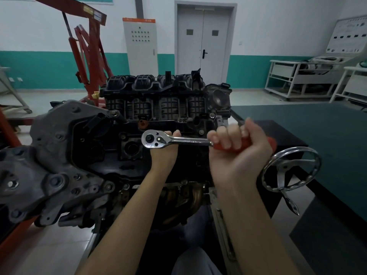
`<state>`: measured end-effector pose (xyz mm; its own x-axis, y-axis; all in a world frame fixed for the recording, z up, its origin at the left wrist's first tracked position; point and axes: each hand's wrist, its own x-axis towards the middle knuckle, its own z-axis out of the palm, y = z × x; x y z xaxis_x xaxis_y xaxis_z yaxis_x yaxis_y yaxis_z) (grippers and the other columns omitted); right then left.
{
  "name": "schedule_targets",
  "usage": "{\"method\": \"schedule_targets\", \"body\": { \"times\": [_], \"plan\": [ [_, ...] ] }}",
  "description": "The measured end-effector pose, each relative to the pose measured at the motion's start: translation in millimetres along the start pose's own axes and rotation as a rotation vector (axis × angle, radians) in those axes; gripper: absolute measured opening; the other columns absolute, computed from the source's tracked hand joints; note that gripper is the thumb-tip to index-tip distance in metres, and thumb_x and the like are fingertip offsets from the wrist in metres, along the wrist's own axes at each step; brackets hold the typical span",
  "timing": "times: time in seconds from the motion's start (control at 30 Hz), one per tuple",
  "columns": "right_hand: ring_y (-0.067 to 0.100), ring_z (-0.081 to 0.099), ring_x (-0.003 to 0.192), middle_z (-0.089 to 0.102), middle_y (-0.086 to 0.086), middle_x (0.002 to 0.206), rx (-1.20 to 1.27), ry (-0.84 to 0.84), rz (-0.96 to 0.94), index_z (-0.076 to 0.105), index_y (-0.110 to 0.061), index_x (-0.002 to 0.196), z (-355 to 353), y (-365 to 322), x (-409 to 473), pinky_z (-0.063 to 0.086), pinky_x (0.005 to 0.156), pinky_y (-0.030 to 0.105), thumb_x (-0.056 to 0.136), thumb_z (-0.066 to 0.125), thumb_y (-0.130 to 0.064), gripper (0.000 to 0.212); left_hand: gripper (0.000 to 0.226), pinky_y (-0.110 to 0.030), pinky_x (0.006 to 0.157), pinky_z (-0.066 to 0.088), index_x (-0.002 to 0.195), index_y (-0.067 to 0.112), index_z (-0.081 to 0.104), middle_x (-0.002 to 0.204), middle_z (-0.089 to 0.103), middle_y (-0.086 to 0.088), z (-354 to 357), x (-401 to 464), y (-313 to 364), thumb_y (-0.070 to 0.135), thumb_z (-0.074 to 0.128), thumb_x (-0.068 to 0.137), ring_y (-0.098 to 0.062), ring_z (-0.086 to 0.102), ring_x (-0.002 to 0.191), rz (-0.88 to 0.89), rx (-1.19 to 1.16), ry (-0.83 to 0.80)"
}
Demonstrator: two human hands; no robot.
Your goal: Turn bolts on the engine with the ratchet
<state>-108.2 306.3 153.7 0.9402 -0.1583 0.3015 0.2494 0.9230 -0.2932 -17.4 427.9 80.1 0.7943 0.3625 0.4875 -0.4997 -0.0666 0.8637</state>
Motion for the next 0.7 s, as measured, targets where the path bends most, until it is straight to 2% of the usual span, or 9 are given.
{"method": "schedule_targets", "body": {
  "times": [0.1, 0.13, 0.27, 0.4, 0.53, 0.6, 0.7],
  "plan": [
    [0.011, 0.024, 0.037, 0.026, -0.006, 0.041, -0.127, -0.065, 0.104, 0.033, -0.019, 0.055, 19, -11, 37, 0.031, 0.044, 0.02, 0.086, 0.042, -0.009, 0.034, 0.051, -0.01, 0.045, 0.034, 0.049, 0.024, 0.038, 0.04, 0.039, 0.017, 2, 0, 1, 0.002, 0.062, 0.088, 0.001, 0.036, 0.038, -0.1, -0.06, 0.039],
    [0.01, 0.023, 0.036, 0.025, -0.006, 0.04, -0.16, -0.074, 0.164, 0.032, -0.018, 0.055, 27, -13, 49, 0.03, 0.042, 0.02, 0.088, 0.041, -0.009, 0.036, 0.056, -0.008, 0.044, 0.031, 0.045, 0.03, 0.036, 0.04, 0.037, 0.017, 2, -1, 1, 0.001, 0.059, 0.088, 0.0, 0.034, 0.038, -0.082, -0.046, 0.014],
    [0.009, 0.023, 0.035, 0.026, -0.006, 0.039, -0.242, -0.105, 0.316, 0.031, -0.018, 0.056, 41, -15, 71, 0.028, 0.04, 0.019, 0.089, 0.041, -0.01, 0.035, 0.064, -0.008, 0.044, 0.033, 0.037, 0.03, 0.038, 0.039, 0.034, 0.018, -1, -2, 4, -0.002, 0.054, 0.089, 0.0, 0.035, 0.038, -0.046, 0.046, -0.102],
    [0.011, 0.027, 0.038, 0.028, -0.005, 0.042, -0.11, -0.048, 0.172, 0.035, -0.018, 0.056, 23, -10, 37, 0.033, 0.044, 0.022, 0.09, 0.042, -0.01, 0.036, 0.049, -0.014, 0.048, 0.035, 0.051, 0.025, 0.038, 0.041, 0.04, 0.016, -3, 1, 4, 0.004, 0.062, 0.088, -0.001, 0.037, 0.042, -0.109, -0.03, 0.03],
    [0.013, 0.034, 0.041, 0.031, -0.003, 0.043, 0.073, 0.046, -0.03, 0.037, -0.017, 0.053, 2, 7, -16, 0.041, 0.048, 0.024, 0.081, 0.048, -0.016, 0.03, 0.051, -0.011, 0.048, 0.033, 0.053, 0.022, 0.033, 0.041, 0.038, 0.015, -7, 2, 9, 0.008, 0.064, 0.091, 0.0, 0.037, 0.043, 0.024, -0.002, -0.009],
    [0.013, 0.034, 0.041, 0.031, -0.002, 0.043, 0.093, 0.048, -0.054, 0.039, -0.017, 0.05, -3, 13, -29, 0.043, 0.049, 0.024, 0.077, 0.049, -0.019, 0.029, 0.055, -0.012, 0.045, 0.029, 0.051, 0.018, 0.028, 0.041, 0.031, 0.015, -6, 0, 11, 0.012, 0.064, 0.092, -0.001, 0.031, 0.041, 0.025, -0.008, 0.005],
    [0.013, 0.03, 0.041, 0.029, -0.003, 0.043, 0.037, -0.017, -0.053, 0.037, -0.018, 0.051, -1, 10, -23, 0.039, 0.047, 0.025, 0.081, 0.046, -0.015, 0.032, 0.05, -0.014, 0.045, 0.029, 0.053, 0.014, 0.034, 0.042, 0.033, 0.013, -3, 0, 10, 0.013, 0.062, 0.094, -0.003, 0.031, 0.041, -0.012, -0.031, 0.005]
  ]
}}
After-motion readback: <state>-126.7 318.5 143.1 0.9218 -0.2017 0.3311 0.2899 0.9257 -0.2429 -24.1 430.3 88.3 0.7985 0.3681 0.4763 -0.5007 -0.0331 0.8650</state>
